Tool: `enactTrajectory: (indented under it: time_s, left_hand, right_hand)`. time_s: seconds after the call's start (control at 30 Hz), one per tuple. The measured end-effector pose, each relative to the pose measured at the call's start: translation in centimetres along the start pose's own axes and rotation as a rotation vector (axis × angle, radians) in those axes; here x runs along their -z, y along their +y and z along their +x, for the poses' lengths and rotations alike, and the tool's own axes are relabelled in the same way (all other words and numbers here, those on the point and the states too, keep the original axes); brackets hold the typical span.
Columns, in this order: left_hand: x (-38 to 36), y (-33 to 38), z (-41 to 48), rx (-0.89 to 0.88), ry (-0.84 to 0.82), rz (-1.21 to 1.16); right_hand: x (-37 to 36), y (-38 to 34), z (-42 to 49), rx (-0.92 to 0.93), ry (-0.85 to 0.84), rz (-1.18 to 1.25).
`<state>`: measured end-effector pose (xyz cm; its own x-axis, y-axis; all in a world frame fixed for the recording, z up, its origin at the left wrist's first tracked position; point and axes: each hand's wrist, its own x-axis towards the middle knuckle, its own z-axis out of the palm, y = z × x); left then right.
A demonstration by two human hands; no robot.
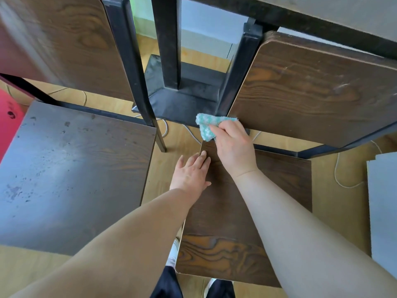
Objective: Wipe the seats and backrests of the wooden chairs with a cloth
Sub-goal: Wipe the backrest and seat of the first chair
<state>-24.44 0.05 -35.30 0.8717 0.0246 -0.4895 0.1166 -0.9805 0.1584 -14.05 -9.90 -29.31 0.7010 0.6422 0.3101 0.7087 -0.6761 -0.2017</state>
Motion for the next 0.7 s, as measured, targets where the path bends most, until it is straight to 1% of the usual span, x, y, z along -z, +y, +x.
enactTrajectory:
  time_s: [0.13,0.2,0.27,0.37,0.47,0.6,0.67,0.7]
  left_hand:
    - [-0.2,-0.1,-0.2,0.0,-0.01,0.017]
    - [-0.3,0.0,-0.3,-0.001,-0.015,0.025]
    - [-0.3,0.0,-0.4,0.002,-0.027,0.044]
    - [-0.1,0.0,-0.3,0.008,-0.046,0.055]
    - [0.0,0.4,-0.3,0.016,-0.042,0.071]
    - [0.7,0.9,-0.1,0.012,-0.035,0.093]
    - [1.1,1.4,0.2,0.001,-0.03,0.087]
    - [1.2,1.8,0.5,-0.009,-0.026,0.081]
  right_hand:
    - [-0.8,-0.6,-0.4,-0.061,-0.047,0.074]
    - [-0.2,-0.9,-0.4,-0.098,0.0,0.13]
    - [1.7,-1.5,-0.5,-0.112,0.106,0.18]
    - [6.3,-1.8,-0.3,-0.095,0.316,0.262]
    - [11.2,-0.8,0.9,-0.092,0.479,0.229]
    - [17.0,1.3,3.9,-0.049,0.711,0.109]
    - [18.1,2.4,5.3,0.0,0.763,0.071]
    - [18.0,2.8,5.8,0.017,0.749,0.057]
